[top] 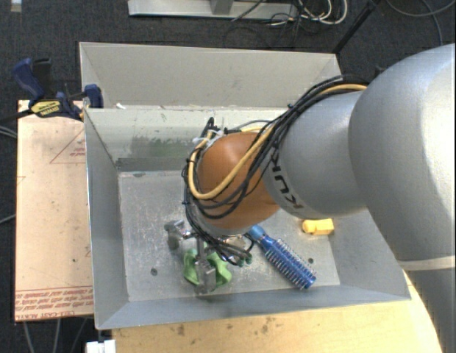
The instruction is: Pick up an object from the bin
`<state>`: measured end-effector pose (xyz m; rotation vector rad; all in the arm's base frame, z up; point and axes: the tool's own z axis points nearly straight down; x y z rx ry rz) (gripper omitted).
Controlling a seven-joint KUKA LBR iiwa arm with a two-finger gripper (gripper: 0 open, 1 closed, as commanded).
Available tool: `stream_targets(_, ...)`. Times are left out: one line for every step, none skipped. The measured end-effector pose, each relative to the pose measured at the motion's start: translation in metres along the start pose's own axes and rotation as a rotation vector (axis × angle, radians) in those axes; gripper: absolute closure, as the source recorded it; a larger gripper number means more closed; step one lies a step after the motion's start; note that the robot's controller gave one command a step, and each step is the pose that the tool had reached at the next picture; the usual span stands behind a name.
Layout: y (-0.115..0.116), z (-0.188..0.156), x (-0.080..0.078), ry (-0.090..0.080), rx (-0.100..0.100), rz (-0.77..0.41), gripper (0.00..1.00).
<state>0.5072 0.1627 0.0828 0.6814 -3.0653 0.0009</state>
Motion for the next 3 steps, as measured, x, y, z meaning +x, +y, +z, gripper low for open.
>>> stream_targets(-0.041, 0.01, 0.045, -0.024, 0.002, 0.061, 0.0)
stream_targets(-0.039, 0.008, 0.043, -0.024, 0.001, 0.056, 1.0)
stream_targets(-0.016, -0.128, 0.027, -0.011, 0.0, 0.078, 1.0)
